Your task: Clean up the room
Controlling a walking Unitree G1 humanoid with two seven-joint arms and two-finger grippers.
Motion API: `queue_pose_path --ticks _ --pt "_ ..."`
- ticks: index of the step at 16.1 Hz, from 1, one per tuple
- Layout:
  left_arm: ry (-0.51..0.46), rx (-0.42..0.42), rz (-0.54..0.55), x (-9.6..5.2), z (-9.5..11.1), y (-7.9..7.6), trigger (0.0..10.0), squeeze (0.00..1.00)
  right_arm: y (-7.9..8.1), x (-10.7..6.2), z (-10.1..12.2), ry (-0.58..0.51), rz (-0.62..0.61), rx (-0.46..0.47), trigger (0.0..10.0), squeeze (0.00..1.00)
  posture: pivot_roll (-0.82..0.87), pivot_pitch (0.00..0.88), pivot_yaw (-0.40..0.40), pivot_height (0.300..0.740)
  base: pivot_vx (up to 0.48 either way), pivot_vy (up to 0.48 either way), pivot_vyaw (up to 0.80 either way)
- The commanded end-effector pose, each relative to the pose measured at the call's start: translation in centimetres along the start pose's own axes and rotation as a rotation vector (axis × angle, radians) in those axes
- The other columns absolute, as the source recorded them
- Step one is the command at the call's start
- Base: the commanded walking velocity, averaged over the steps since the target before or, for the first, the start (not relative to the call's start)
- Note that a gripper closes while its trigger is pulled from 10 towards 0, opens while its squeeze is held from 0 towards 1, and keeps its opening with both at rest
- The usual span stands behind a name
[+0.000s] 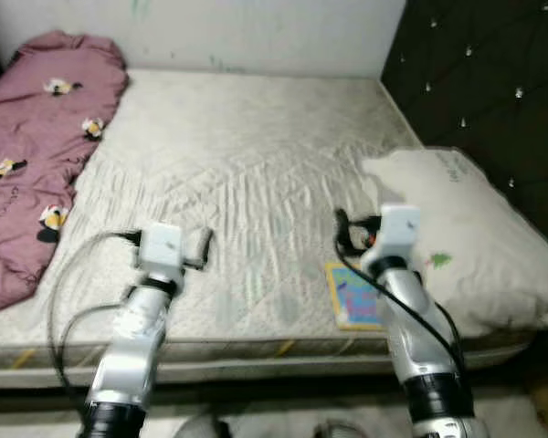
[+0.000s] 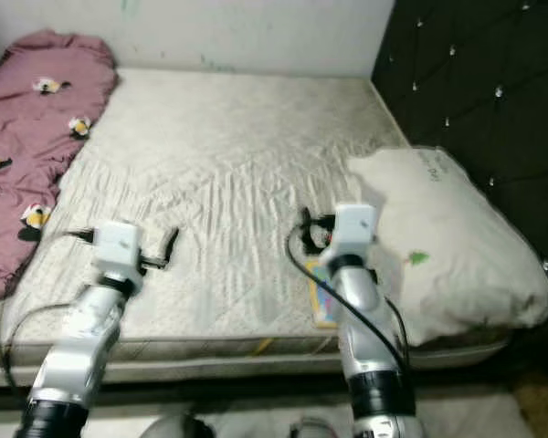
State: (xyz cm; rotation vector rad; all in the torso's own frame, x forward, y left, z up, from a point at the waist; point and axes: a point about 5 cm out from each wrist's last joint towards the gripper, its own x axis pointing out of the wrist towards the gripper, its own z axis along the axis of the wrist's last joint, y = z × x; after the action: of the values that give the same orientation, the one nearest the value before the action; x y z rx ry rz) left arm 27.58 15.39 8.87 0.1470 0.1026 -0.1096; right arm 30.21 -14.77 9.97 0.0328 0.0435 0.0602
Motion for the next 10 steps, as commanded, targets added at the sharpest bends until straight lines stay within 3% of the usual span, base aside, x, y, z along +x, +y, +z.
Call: queue_pose_path --ticks 1,10 --pt "-0.007 -0.010 -0.018 0.16 0.32 -0.81 10.0 0.00 -0.97 -0.09 0.03 0.008 -0.030 -0.014 10.0 0.00 -0.07 0.000 -0.023 0.740 0.000 0.480 0.00" --pt "-0.008 -0.019 -0.020 0.25 0.37 -0.93 10.0 0.00 -1.16 -0.14 -0.03 0.018 -0.036 -0.026 10.0 0.00 -0.07 0.000 -0.024 0.740 0.000 0.480 0.00"
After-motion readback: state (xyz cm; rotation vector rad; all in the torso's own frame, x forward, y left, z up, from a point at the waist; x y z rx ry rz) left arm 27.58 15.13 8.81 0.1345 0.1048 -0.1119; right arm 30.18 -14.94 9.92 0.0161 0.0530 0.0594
